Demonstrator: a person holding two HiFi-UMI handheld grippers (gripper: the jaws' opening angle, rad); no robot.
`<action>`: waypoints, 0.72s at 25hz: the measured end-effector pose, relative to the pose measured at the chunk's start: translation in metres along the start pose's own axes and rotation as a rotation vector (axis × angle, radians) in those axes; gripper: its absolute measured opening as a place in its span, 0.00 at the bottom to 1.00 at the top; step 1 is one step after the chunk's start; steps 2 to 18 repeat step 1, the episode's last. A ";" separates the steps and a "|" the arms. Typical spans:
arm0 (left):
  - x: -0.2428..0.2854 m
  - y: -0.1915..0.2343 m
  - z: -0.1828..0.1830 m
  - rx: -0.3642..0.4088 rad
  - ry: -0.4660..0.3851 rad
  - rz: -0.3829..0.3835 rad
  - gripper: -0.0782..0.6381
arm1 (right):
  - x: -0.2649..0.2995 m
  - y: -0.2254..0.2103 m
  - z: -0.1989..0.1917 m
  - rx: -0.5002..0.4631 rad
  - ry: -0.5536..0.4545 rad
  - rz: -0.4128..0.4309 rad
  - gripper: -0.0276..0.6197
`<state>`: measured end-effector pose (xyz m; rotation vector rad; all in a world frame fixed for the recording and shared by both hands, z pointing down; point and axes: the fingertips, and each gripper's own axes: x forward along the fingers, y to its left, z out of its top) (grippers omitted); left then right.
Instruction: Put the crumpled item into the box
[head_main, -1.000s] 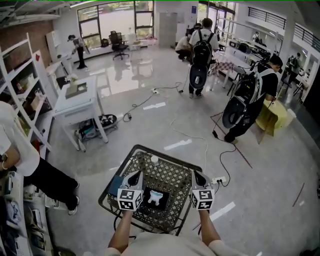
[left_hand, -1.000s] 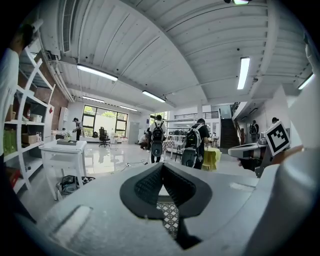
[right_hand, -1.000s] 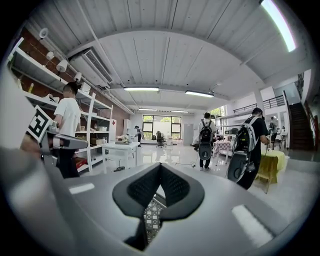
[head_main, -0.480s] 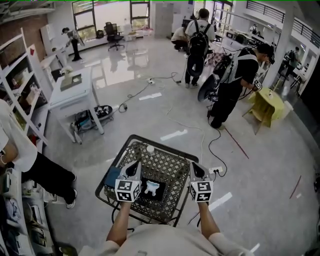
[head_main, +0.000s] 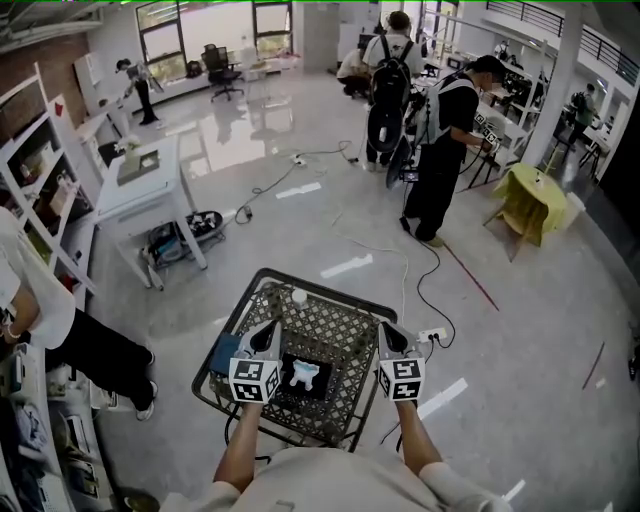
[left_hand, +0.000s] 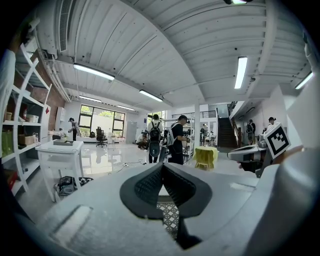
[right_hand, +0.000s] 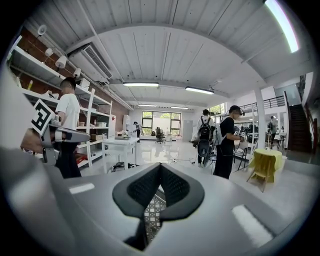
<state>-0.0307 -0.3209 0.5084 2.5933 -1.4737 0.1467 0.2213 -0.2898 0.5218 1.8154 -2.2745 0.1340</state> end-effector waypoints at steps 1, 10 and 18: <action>0.002 0.000 0.000 0.001 0.002 0.001 0.12 | 0.001 -0.002 0.000 0.002 0.001 -0.001 0.04; 0.002 0.000 0.000 0.001 0.002 0.001 0.12 | 0.001 -0.002 0.000 0.002 0.001 -0.001 0.04; 0.002 0.000 0.000 0.001 0.002 0.001 0.12 | 0.001 -0.002 0.000 0.002 0.001 -0.001 0.04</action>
